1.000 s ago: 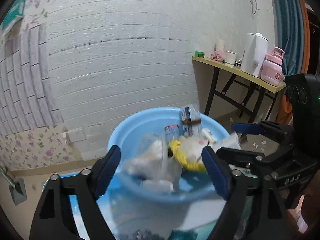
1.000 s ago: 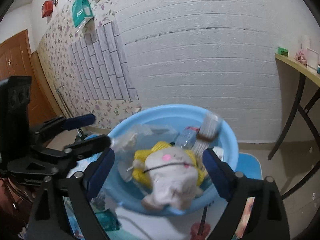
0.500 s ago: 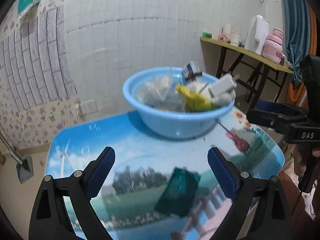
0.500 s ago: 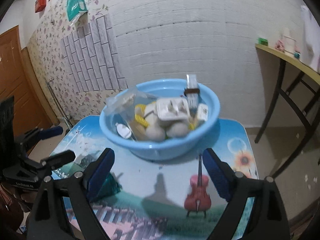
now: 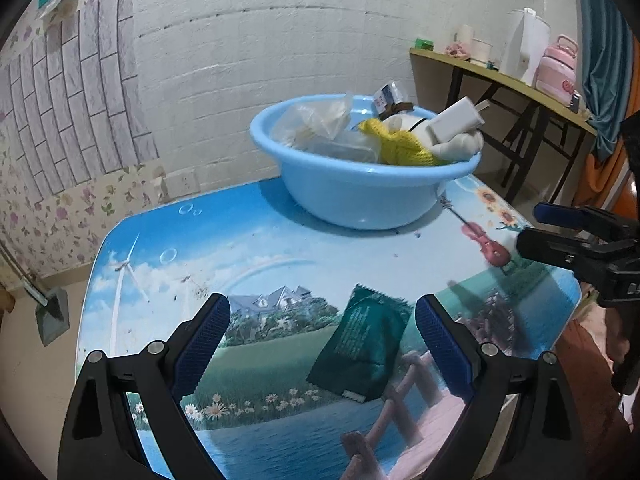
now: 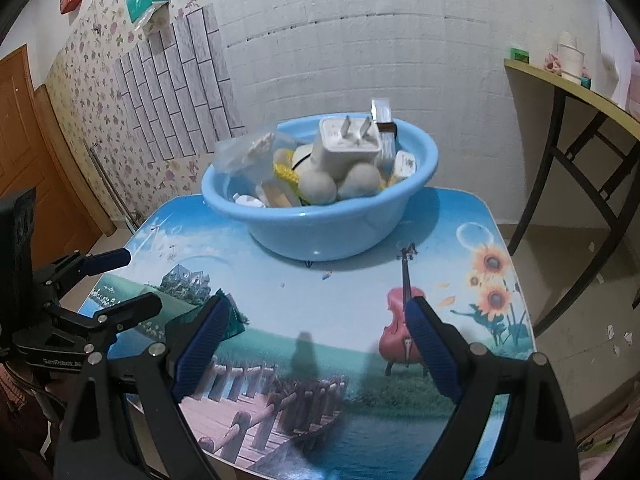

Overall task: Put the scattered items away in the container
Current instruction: 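Move left tool to the dark green packet and grasp it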

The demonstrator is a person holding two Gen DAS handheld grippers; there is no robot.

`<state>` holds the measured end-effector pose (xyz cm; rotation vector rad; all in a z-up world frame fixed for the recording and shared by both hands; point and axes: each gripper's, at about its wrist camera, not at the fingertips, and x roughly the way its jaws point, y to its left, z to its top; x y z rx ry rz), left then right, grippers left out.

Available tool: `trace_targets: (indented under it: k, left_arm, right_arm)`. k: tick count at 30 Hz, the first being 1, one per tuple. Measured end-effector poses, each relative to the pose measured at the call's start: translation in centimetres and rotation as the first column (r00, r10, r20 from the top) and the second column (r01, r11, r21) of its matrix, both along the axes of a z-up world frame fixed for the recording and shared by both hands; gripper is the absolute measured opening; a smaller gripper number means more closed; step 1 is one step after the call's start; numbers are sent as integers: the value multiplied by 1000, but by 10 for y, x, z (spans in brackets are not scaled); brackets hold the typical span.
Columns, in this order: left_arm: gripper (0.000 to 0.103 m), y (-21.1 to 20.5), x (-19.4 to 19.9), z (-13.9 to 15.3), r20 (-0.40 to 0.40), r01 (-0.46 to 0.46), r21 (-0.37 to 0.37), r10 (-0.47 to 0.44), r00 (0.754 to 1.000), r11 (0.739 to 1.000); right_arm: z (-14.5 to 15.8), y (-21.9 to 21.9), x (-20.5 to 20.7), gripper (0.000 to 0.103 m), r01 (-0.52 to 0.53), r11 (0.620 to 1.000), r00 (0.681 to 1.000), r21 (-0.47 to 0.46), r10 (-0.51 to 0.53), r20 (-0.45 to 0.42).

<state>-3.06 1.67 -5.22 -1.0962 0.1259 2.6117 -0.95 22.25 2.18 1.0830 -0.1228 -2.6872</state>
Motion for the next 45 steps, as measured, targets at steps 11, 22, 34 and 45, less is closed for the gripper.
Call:
trace_targets:
  k: [11,22,34,45]
  left_arm:
    - [94,-2,-2,-19,70,-16,-15,17,997,1000]
    - [94,16,0,-40,117,59,-75,-50,992,995]
    - [73,21,-5,-48,151,92,-64,-82,985,994]
    - [49,28,-4,-46,125,103,-62,-95,988,993]
  right_arm:
    - [-12,-2,6,91,3,1000,1000,6,-3,30]
    - [-16,4,7,91,21,1000,999,-17,-20,41]
    - [-26,1,6,91,12,1000,997,-18,-11,71]
    - [-35,-6,6,91,-8,1000,995,-2,8,96]
